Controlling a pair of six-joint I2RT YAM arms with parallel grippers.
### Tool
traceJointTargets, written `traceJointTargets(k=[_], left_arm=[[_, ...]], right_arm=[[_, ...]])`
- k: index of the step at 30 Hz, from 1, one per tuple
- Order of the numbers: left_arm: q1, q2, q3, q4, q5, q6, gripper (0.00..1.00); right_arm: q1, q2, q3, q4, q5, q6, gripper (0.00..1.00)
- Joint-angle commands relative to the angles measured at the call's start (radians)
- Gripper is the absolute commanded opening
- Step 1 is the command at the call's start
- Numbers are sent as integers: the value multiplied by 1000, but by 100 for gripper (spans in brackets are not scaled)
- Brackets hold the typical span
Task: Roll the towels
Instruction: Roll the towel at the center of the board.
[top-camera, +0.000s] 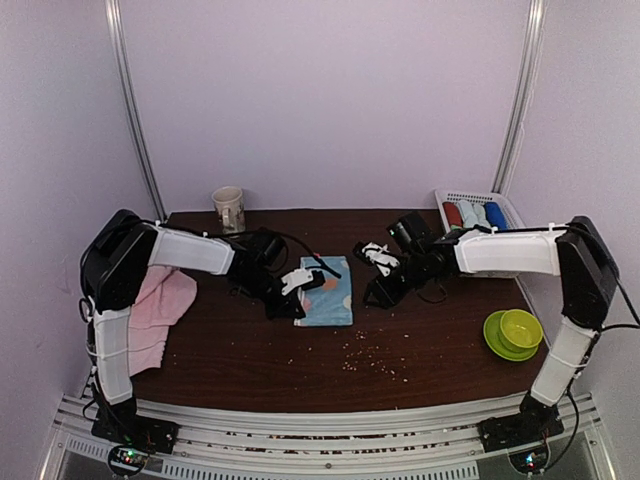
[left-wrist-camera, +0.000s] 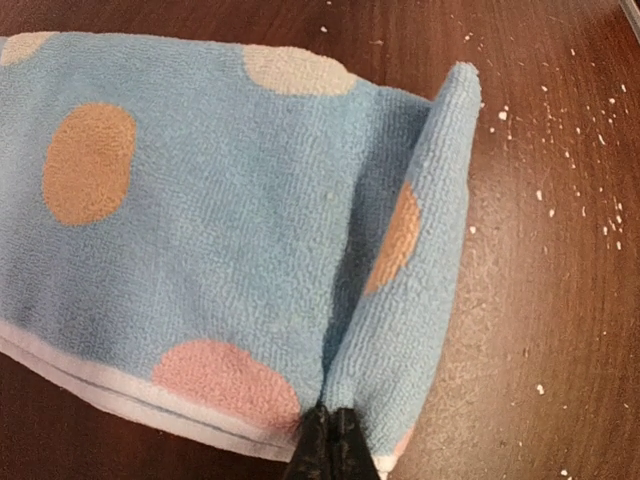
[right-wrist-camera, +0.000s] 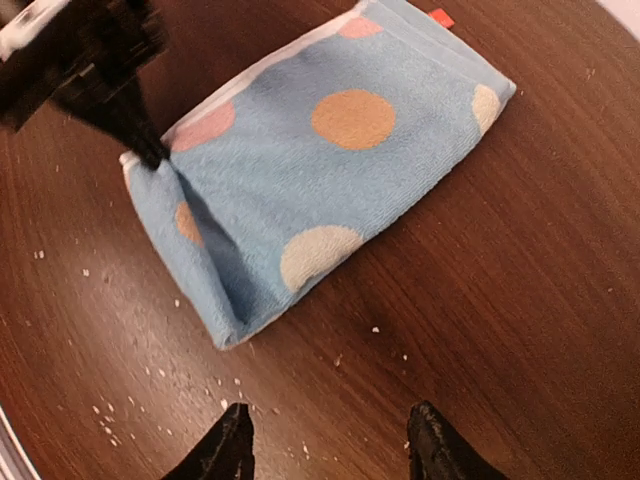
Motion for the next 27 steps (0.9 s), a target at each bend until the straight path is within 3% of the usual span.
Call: traceJointTargets(k=[1,4,10,16,19,27], left_arm=[[8,95,15,-84,-81,-7,0],[12,124,42,-126,-53,-4,0],[29,162,76,-181,-14,5,0],[50,197,114,-233,27,7,0],[56,200,115,-237,32,6,0],[65,202,113,-240,40,7,0]], right_arm=[[106,-162,-246,320,297,-191,55],[185,-248,-428,502,400,-318,56],[329,-244,-550,683,602,-502,55],[455,-93,-552,826,824,-737,48],[473,-37,-520,856,858,-803,44],[476,79,-434,854,898,-960,44]])
